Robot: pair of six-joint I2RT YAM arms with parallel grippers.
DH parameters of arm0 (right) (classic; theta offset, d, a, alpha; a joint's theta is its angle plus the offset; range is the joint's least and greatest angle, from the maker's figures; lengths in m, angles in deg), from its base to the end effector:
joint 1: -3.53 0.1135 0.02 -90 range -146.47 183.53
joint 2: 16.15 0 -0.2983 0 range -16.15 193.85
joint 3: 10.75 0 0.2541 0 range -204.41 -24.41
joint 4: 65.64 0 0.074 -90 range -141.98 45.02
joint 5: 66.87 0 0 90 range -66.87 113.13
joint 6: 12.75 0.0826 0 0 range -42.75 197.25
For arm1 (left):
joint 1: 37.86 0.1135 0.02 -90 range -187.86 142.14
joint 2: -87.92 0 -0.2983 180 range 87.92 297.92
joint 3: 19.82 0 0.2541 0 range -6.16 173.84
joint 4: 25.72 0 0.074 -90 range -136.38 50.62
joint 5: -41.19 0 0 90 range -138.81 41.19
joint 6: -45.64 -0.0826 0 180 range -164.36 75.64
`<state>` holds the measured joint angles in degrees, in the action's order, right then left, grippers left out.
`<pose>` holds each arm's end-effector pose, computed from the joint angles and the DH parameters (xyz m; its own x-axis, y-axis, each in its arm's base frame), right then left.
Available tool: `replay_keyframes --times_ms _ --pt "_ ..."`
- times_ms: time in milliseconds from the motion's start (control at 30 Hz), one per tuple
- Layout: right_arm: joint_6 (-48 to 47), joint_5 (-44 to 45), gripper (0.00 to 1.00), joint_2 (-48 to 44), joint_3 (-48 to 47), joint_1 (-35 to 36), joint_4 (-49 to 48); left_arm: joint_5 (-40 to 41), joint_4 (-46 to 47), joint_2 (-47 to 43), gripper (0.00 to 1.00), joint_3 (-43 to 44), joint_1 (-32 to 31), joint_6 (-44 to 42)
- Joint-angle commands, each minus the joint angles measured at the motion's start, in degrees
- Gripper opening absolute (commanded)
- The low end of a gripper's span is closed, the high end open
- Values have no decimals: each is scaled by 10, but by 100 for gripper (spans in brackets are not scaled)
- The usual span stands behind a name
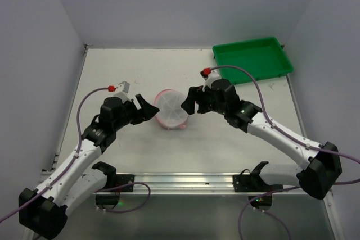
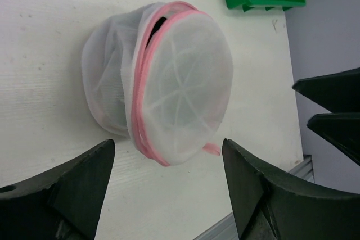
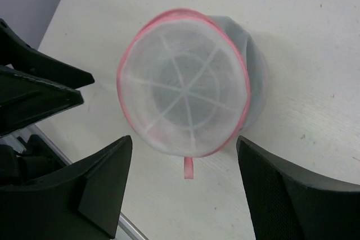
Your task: Unzip the laundry bag and remove the bra
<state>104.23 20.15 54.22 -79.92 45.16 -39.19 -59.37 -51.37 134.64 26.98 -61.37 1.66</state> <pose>0.2307 0.2108 0.3165 -0.6257 0.0500 -0.7784 -0.4645 0.7778 0.4234 0.1862 -0.0975 0.2640 -0.6661 -0.4817 -0.5695 0.0928 0.7041 -0.7040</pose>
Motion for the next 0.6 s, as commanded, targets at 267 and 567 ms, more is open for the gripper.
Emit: replay_keyframes --times_ms 267,567 --pt "-60 40 72 110 -86 -38 -26 31 -32 48 73 29 37 -71" --pt "-125 -63 57 197 -119 -38 -65 34 -55 49 73 46 52 -89"
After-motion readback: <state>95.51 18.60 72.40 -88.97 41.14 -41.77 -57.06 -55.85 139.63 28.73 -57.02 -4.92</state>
